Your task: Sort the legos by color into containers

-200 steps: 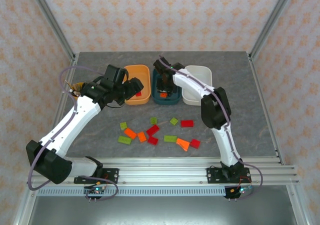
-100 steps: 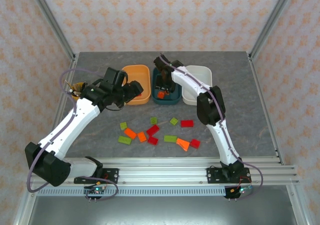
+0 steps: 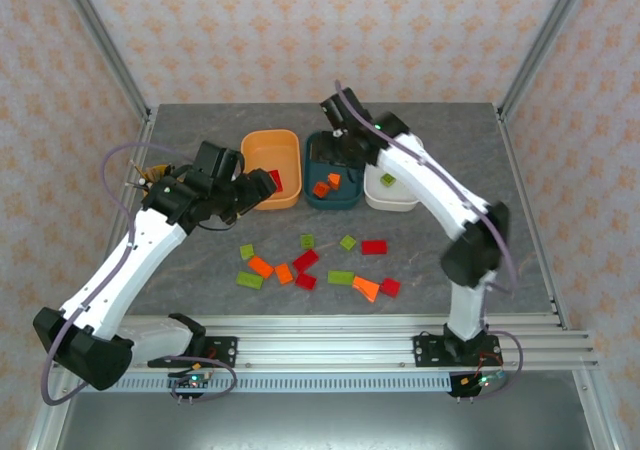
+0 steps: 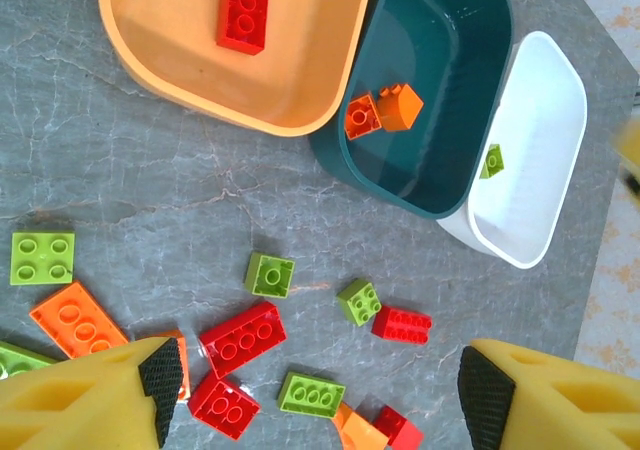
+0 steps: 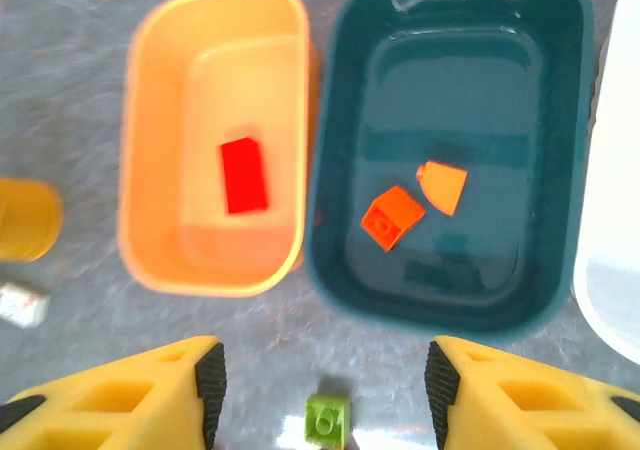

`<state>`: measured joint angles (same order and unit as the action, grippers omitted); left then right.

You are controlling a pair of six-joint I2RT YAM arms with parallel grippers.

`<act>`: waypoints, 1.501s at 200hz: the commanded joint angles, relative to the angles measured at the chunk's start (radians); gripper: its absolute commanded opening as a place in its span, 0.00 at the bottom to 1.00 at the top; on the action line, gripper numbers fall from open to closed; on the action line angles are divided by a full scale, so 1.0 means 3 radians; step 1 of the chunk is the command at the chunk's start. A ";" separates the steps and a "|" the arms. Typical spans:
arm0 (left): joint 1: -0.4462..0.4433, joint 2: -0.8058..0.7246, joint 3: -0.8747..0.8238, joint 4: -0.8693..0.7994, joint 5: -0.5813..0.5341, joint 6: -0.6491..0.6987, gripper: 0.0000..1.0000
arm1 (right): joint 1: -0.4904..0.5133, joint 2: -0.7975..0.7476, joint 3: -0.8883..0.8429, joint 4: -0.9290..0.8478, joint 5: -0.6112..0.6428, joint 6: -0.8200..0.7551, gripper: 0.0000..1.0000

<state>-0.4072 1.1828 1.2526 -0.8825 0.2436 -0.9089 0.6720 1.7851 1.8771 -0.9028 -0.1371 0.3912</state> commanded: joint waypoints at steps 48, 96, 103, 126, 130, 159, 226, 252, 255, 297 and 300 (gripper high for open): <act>-0.0775 0.0211 -0.0422 0.0008 0.0106 0.1015 0.74 | 0.0133 -0.1917 -0.2656 0.0726 -0.0891 0.0022 0.62; -0.1334 0.1003 -0.0351 -0.0007 -0.0337 0.1749 0.72 | 0.0133 -0.2987 -0.3793 0.1053 -0.1331 0.0461 0.78; -0.1352 0.1089 -0.0353 0.0029 -0.0378 0.1804 0.72 | 0.0133 -0.3080 -0.3829 0.0999 -0.1285 0.0461 0.80; -0.1366 0.1389 -0.0285 0.0096 -0.0464 0.1964 0.72 | 0.0133 -0.3227 -0.3824 0.0848 -0.1186 0.0478 0.83; -0.1366 0.1439 -0.0261 0.0106 -0.0464 0.1986 0.73 | 0.0133 -0.3234 -0.3818 0.0836 -0.1183 0.0484 0.83; -0.1363 0.1750 -0.0158 0.0173 -0.0378 0.2098 0.70 | 0.0133 -0.3263 -0.3812 0.0781 -0.1165 0.0556 0.83; -0.1366 0.2091 -0.0071 0.0308 -0.0495 0.2112 0.65 | 0.0133 -0.3382 -0.3840 0.0748 -0.1088 0.0632 0.82; -0.1366 0.2207 -0.0056 0.0343 -0.0538 0.2086 0.63 | 0.0133 -0.3394 -0.3851 0.0759 -0.1076 0.0649 0.82; -0.1367 0.2215 -0.0057 0.0354 -0.0545 0.2081 0.63 | 0.0130 -0.3394 -0.3853 0.0759 -0.1075 0.0650 0.82; -0.1364 0.2316 -0.0079 0.0414 -0.0627 0.2068 0.58 | 0.0133 -0.3394 -0.3873 0.0767 -0.1077 0.0670 0.81; -0.1363 0.2323 -0.0079 0.0423 -0.0630 0.2068 0.58 | 0.0133 -0.3394 -0.3877 0.0766 -0.1077 0.0670 0.81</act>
<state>-0.8165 1.8622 1.2167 -0.7753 0.1020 -0.2928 0.7109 0.7803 0.7273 -0.6655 -0.4801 0.5770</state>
